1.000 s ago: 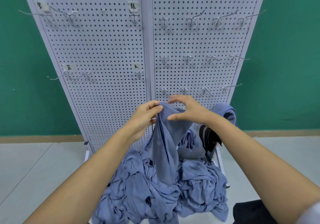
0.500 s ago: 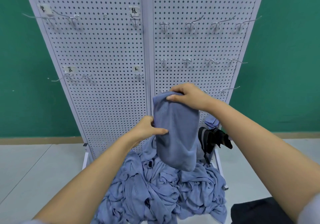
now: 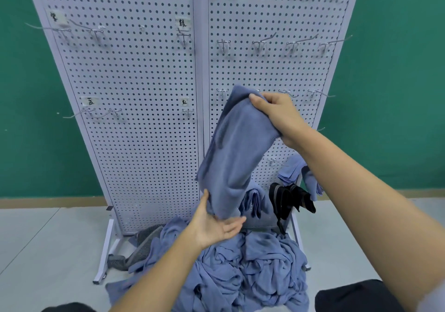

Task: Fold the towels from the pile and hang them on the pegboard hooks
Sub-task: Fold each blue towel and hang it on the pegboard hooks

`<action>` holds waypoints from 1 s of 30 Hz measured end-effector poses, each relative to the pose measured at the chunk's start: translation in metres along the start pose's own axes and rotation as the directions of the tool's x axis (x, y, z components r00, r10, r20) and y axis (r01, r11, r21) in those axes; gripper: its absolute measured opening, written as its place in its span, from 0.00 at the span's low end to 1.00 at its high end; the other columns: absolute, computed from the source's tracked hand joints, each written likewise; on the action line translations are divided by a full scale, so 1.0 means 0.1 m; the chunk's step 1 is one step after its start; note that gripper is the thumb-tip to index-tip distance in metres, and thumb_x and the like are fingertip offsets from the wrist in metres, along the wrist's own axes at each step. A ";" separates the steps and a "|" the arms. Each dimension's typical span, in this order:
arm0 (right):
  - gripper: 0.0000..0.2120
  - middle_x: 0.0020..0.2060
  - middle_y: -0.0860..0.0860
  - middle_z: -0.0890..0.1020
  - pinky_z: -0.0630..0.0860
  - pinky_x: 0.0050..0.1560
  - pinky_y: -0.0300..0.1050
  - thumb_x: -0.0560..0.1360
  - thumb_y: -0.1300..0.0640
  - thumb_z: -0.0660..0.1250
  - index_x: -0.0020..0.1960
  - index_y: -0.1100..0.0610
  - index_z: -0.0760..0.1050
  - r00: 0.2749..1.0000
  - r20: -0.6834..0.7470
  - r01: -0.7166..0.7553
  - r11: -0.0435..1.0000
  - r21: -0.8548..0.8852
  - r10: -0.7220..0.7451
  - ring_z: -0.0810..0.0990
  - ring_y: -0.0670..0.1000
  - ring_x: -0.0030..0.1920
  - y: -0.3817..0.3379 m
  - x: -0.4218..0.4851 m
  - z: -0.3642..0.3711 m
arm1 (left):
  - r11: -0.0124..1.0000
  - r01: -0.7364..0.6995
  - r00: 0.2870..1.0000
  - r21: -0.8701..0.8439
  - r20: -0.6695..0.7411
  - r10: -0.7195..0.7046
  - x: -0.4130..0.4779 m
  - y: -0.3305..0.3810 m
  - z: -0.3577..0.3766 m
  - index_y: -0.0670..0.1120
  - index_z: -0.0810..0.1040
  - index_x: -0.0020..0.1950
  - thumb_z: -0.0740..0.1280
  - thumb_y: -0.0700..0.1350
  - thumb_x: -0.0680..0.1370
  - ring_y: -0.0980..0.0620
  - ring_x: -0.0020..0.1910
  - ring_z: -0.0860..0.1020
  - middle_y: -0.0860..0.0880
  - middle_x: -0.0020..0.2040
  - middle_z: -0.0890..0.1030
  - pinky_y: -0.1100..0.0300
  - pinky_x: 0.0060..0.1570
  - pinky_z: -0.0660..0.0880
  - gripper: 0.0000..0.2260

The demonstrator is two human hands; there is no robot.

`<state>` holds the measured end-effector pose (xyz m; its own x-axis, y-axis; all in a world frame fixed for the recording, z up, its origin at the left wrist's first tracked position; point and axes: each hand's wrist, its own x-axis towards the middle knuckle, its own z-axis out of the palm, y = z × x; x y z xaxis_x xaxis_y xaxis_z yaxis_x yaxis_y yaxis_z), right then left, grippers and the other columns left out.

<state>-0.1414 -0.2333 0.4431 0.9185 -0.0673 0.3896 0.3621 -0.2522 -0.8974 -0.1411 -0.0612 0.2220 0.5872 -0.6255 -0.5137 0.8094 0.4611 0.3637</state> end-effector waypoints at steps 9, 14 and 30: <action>0.11 0.35 0.53 0.82 0.77 0.35 0.41 0.78 0.52 0.66 0.45 0.61 0.78 0.935 -0.202 -0.260 0.950 0.171 0.292 0.81 0.48 0.34 0.57 -0.29 -0.54 | 0.979 -0.135 0.985 0.151 -0.088 0.149 -0.13 0.33 0.01 0.42 0.79 0.51 0.72 0.42 0.69 0.47 0.39 0.82 0.44 0.43 0.83 0.54 0.38 0.81 0.11; 0.10 0.34 0.55 0.82 0.79 0.29 0.39 0.79 0.58 0.64 0.48 0.66 0.77 0.845 -0.109 -0.511 0.850 0.125 0.524 0.81 0.49 0.31 1.10 -0.59 -0.74 | 0.895 -0.163 0.955 0.415 -0.162 0.249 -0.37 0.64 -0.08 0.39 0.77 0.53 0.69 0.41 0.73 0.49 0.32 0.81 0.43 0.37 0.83 0.58 0.34 0.80 0.11; 0.19 0.44 0.52 0.83 0.76 0.37 0.34 0.75 0.76 0.58 0.32 0.58 0.73 0.961 0.013 -0.275 0.956 -0.099 0.277 0.81 0.48 0.41 1.66 -0.82 -0.75 | 0.517 -0.507 0.716 0.690 0.002 0.698 -0.56 0.85 -0.17 0.39 0.70 0.56 0.52 0.36 0.80 0.48 0.31 0.68 0.45 0.28 0.72 0.56 0.36 0.66 0.09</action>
<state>-0.1685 -0.3425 0.2781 0.9849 -0.1220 0.1228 0.0785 -0.3178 -0.9449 -0.1049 0.0236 0.2682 0.9856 -0.1272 -0.1118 0.1273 0.1206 0.9845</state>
